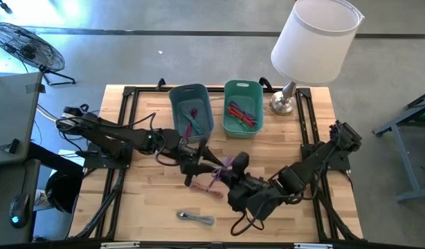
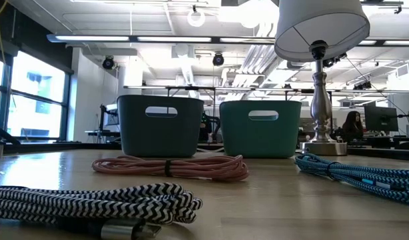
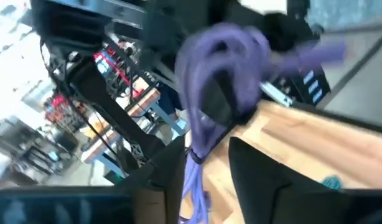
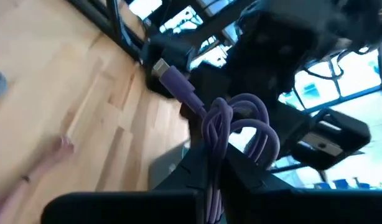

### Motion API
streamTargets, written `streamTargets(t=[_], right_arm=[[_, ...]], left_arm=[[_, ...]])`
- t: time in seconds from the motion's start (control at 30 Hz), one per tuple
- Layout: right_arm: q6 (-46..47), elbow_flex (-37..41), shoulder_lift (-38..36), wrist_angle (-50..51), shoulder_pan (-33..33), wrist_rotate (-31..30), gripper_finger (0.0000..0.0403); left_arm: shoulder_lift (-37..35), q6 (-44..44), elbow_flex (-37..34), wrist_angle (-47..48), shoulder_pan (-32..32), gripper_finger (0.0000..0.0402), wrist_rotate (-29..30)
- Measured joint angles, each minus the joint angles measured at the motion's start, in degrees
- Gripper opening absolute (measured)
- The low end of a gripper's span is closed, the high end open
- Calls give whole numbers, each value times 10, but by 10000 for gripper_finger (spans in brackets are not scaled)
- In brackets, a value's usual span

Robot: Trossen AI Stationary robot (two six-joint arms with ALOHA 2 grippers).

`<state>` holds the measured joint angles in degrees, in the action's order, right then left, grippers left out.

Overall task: Pick & Place USB Port
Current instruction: Put the violet charger cable into the green bin

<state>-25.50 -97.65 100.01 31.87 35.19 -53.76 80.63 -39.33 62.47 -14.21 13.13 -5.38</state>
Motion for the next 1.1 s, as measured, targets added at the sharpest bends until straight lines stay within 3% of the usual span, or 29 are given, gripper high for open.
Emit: streamTargets(t=[0.17,0.27,0.37,0.47,0.63,0.8,0.93,1.1], right_arm=[[37,0,0,40,10,-53,9],[64,0,0,72,15,-122,9],[125,0,-1,104,12,-219,9],[225,0,-20,147,-8,-242,8],[443,0,-81,271,-80,-177,8],[590,0,-105,385,-180,-107,8],[592,3,-98,379,-258,-34,8],[538,52,-97,292,-349,55,8]], left_arm=[[-17,36,3,21,0,160,21],[-39,35,3,57,0,181,60],[-65,26,3,104,0,193,134],[-92,33,3,150,3,193,230],[-118,36,3,217,33,187,375],[-131,36,3,252,72,186,436],[-137,37,3,277,98,185,473],[-137,46,3,300,123,185,489]])
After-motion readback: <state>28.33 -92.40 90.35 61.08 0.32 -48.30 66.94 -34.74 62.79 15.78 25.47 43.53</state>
